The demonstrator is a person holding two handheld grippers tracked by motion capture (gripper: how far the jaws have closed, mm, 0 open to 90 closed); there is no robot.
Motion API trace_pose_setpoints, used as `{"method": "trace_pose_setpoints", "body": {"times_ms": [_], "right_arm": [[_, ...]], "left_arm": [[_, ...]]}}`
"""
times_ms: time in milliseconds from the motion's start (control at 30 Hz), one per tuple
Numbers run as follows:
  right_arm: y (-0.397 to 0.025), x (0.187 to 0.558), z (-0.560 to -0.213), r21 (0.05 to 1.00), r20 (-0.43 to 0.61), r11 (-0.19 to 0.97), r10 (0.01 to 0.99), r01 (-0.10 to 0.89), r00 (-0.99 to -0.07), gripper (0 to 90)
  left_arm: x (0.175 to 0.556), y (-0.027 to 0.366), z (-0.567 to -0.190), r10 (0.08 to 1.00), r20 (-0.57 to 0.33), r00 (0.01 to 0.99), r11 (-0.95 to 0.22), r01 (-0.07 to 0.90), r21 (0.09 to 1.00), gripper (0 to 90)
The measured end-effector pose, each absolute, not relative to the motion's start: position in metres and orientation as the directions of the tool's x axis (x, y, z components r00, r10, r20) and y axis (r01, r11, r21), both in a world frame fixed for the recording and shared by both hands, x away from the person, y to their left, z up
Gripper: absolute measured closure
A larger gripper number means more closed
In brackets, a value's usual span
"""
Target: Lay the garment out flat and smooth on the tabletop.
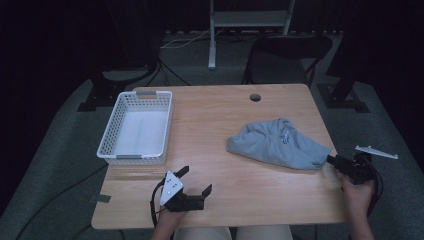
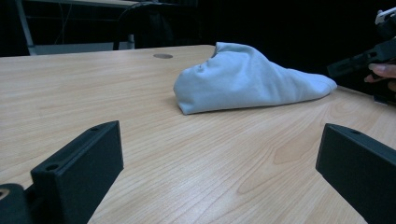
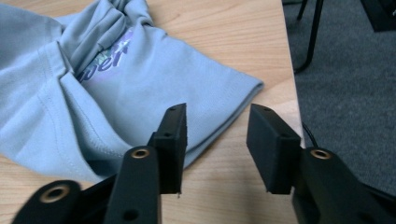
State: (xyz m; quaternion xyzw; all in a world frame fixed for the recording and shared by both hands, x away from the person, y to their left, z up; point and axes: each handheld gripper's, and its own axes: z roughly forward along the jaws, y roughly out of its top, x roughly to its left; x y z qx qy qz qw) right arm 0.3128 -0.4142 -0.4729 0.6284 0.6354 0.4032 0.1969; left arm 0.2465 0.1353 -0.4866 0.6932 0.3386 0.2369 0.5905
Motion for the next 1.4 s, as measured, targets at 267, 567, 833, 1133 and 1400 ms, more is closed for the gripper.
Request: {"method": "trace_pose_setpoints", "body": {"times_ms": [267, 567, 833, 1133, 1400], "right_arm": [[-0.407, 0.308, -0.474, 0.829, 0.278, -0.105, 0.93, 0.55, -0.24, 38.9], [-0.404, 0.304, -0.48, 0.836, 0.264, -0.099, 0.935, 0.54, -0.238, 37.9], [-0.408, 0.303, -0.481, 0.823, 0.297, -0.124, 0.926, 0.554, -0.234, 30.8], [-0.412, 0.305, -0.482, 0.819, 0.327, -0.156, 0.917, 0.552, -0.226, 29.9], [-0.41, 0.305, -0.482, 0.816, 0.318, -0.142, 0.92, 0.56, -0.23, 29.9]], "left_arm": [[0.248, 0.134, -0.486, 0.75, -0.077, 0.657, -0.08, 0.206, 0.975, 1.8], [0.259, 0.12, -0.481, 0.716, -0.099, 0.691, -0.147, 0.288, 0.946, 1.7], [0.279, 0.09, -0.449, 0.682, -0.089, 0.726, -0.162, 0.269, 0.949, 6.3], [0.314, 0.053, -0.419, 0.636, -0.06, 0.769, -0.223, 0.258, 0.94, 9.1], [0.347, 0.032, -0.413, 0.629, -0.051, 0.776, -0.259, 0.27, 0.927, 11.5]]}}
